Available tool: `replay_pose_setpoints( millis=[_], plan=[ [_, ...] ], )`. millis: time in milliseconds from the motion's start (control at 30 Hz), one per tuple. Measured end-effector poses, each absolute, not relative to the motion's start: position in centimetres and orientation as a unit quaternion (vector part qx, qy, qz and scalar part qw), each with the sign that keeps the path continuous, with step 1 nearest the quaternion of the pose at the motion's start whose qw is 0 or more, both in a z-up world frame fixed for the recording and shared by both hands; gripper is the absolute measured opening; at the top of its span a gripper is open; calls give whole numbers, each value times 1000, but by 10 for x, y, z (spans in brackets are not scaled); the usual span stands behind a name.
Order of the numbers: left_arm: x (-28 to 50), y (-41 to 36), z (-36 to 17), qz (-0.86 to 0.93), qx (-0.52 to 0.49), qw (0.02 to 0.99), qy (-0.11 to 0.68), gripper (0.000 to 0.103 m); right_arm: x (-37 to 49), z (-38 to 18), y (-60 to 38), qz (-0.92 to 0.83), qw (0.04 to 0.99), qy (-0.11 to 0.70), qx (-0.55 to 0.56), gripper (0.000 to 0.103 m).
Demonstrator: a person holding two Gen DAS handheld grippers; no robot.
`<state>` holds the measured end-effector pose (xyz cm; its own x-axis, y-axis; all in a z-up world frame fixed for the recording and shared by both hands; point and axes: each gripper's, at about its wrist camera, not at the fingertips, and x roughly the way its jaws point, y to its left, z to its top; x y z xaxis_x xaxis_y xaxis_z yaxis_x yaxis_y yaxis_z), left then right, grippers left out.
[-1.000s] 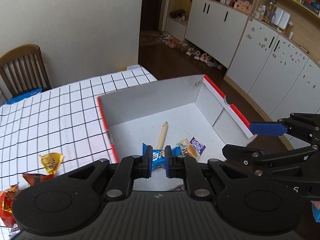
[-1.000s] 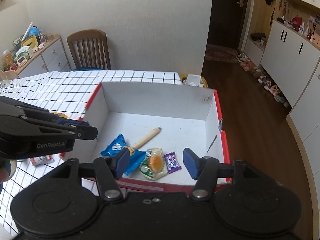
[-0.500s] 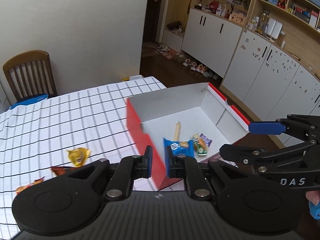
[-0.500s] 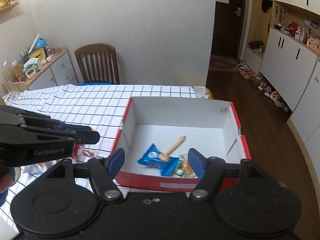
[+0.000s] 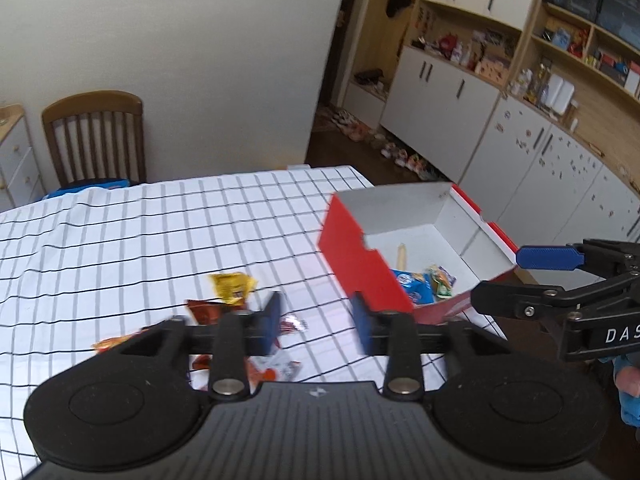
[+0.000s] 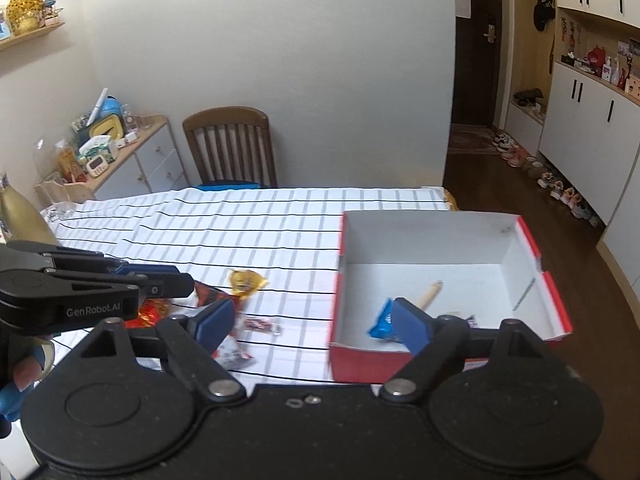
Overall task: Organize snacks
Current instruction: 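Withdraw both tools from the box toward the remaining snack packets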
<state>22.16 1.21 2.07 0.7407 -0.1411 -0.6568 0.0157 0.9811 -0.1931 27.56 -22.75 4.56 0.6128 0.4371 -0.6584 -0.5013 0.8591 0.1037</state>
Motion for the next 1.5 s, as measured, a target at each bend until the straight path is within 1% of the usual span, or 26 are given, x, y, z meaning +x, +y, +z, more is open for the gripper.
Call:
replay_pose_setpoints(
  millis=[33,67,233,333,467,667,1133,1400,1500],
  plan=[
    [216,18,21,-37,-92,932,348,75,273,46,-223,264,896,353,-45,89],
    [211,25,21,-32,-96,936,338,80,271,46,-220,267,896,353,-44,89],
    [195,46,20,-19,-86,940,331,80,261,43,-200,274,896,348,-41,97],
    [186,53,16,-11,-76,941,330,84,256,40,-191,279,896,345,-38,103],
    [171,67,1,-20,-77,942,326,84,249,33,-181,285,894,344,-31,103],
    [159,79,-21,-20,-73,937,342,84,243,20,-163,296,891,341,-42,103],
    [157,110,-78,-32,-57,921,385,84,253,-27,-128,299,870,384,-75,103],
    [163,108,-99,-75,-7,915,396,84,265,-53,-111,300,856,409,-103,103],
    [167,106,-104,-71,10,917,393,84,272,-62,-105,300,851,417,-110,101]
  ],
)
